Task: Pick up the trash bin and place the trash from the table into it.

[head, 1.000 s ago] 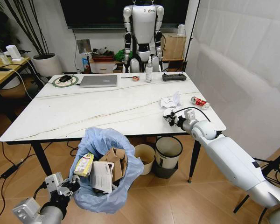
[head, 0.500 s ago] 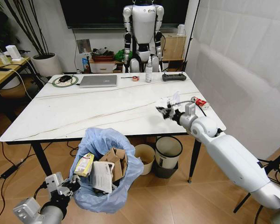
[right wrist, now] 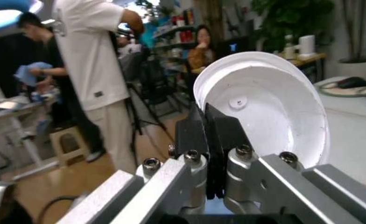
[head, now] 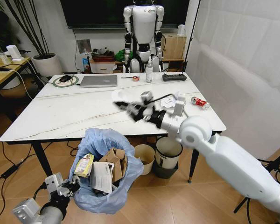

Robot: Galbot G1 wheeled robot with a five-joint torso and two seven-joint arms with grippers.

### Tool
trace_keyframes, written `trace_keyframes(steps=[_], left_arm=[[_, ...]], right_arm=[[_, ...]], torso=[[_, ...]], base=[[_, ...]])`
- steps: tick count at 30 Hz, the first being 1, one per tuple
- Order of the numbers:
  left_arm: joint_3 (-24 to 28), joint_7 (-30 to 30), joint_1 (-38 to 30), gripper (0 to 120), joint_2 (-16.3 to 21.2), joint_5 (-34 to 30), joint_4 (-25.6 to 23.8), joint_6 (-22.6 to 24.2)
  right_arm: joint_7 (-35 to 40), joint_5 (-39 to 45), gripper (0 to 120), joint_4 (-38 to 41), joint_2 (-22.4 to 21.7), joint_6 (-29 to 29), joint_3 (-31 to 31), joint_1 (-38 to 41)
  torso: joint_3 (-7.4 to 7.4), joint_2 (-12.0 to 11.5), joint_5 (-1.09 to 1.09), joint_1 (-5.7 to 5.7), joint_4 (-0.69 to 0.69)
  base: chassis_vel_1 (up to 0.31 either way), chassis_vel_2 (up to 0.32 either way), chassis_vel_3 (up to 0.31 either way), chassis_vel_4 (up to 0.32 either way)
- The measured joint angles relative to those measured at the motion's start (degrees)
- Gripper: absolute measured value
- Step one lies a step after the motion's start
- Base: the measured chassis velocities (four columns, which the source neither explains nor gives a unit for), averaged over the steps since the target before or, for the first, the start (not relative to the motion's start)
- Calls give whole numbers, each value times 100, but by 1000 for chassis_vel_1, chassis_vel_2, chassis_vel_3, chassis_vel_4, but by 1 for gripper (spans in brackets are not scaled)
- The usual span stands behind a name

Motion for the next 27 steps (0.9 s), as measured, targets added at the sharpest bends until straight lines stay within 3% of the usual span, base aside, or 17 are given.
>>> trace_keyframes(steps=[7,15,27], left_arm=[[-69,1,40,1,30,-13,-60,9],[-43,-1,34,1,-32,-3,-66,9],[-56,-19,-12,1,12,-57,-61,15]], right_arm=[[-218,39,0,-26,81,77,-437,-147],[52,-108,0,-345,427,126,-644,-251],[96,-265,0,-300,368,150,-634,-413]], torso=[[0,0,1,0,-1],[0,0,0,0,0],[0,0,0,0,0]], base=[[0,0,0,0],[0,0,0,0],[0,0,0,0]])
